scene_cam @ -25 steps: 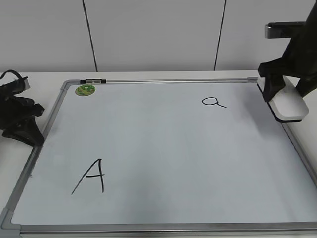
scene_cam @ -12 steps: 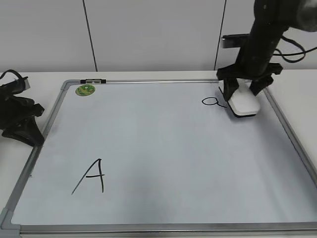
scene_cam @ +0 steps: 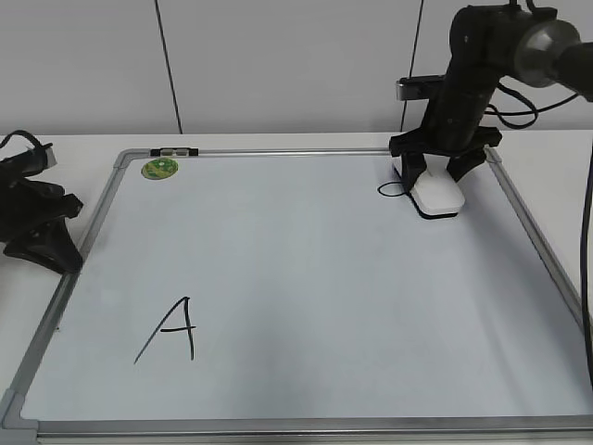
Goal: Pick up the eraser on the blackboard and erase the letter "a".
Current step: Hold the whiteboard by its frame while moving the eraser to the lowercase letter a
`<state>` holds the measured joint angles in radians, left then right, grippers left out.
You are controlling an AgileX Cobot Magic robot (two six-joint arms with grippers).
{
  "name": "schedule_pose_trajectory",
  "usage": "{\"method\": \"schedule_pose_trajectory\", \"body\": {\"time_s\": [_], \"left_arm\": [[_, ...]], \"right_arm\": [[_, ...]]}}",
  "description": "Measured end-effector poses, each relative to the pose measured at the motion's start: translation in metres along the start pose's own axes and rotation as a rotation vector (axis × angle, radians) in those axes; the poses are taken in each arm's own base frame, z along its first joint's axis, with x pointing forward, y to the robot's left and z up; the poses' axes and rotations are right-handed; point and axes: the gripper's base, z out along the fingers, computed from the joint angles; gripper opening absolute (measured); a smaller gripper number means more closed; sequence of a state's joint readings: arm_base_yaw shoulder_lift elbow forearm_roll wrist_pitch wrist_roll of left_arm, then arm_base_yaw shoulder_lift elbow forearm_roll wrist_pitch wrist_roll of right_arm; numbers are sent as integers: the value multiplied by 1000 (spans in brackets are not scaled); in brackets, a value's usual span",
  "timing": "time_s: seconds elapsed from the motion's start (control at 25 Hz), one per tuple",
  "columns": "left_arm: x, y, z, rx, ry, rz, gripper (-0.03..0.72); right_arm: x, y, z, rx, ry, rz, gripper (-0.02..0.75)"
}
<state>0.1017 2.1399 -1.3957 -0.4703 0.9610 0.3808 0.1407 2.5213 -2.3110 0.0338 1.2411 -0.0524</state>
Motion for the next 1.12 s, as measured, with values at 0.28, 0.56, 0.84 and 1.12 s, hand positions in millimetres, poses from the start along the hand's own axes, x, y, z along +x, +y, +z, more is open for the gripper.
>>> {"method": "schedule_pose_trajectory", "body": {"time_s": [0.28, 0.56, 0.84, 1.12], "left_arm": [[0, 0, 0, -2, 1, 1, 60], [0, 0, 0, -2, 1, 2, 60], [0, 0, 0, -3, 1, 3, 60], [0, 0, 0, -3, 1, 3, 60]], "right_arm": [[-1, 1, 2, -26, 3, 6, 526], [-1, 16, 4, -39, 0, -28, 526], [0, 75, 6, -65, -11, -163, 526], [2, 88, 7, -32, -9, -214, 526]]}}
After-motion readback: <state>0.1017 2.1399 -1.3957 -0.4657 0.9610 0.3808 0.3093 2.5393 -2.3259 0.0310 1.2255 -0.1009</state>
